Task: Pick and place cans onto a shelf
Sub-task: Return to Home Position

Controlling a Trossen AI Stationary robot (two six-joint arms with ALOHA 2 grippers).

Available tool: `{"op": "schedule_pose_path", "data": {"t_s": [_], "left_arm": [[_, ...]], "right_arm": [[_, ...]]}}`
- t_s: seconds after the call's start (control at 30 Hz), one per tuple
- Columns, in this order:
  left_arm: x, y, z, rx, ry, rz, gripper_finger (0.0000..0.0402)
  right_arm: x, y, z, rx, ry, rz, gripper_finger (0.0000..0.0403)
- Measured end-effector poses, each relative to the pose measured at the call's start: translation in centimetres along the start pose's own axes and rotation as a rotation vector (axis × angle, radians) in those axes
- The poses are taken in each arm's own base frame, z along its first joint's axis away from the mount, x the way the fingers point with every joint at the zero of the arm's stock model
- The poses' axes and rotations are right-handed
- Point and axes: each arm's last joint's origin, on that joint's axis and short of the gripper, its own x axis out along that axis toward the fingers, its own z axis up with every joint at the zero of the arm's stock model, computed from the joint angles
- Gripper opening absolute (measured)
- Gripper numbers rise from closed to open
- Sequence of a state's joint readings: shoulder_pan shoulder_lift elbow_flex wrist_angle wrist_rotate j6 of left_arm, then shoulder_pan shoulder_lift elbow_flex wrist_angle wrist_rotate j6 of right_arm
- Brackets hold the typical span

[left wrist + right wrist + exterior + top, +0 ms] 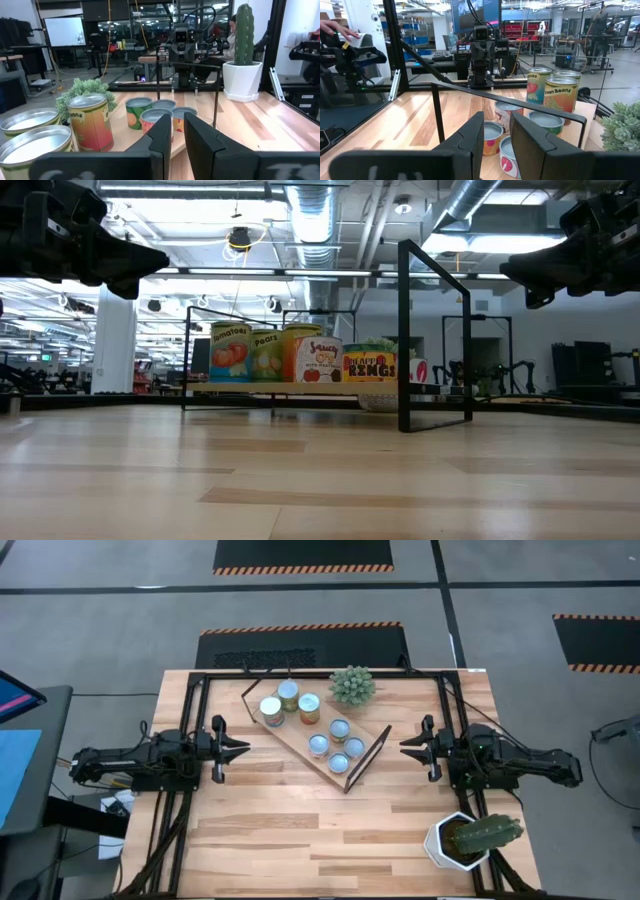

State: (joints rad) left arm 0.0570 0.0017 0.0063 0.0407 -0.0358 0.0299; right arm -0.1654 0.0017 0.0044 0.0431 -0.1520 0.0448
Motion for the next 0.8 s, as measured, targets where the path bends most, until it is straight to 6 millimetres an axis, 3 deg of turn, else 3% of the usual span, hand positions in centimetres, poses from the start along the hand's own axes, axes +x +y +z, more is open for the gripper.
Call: {"op": "schedule_pose_path", "data": {"t_s": [0.8], "left_arm": [[0.1, -0.01, -0.19, 0.001, 0.022, 0.001, 0.0043]], "right_arm": [[0.03, -0.01, -0.06, 0.001, 0.007, 0.0, 0.0118]]}}
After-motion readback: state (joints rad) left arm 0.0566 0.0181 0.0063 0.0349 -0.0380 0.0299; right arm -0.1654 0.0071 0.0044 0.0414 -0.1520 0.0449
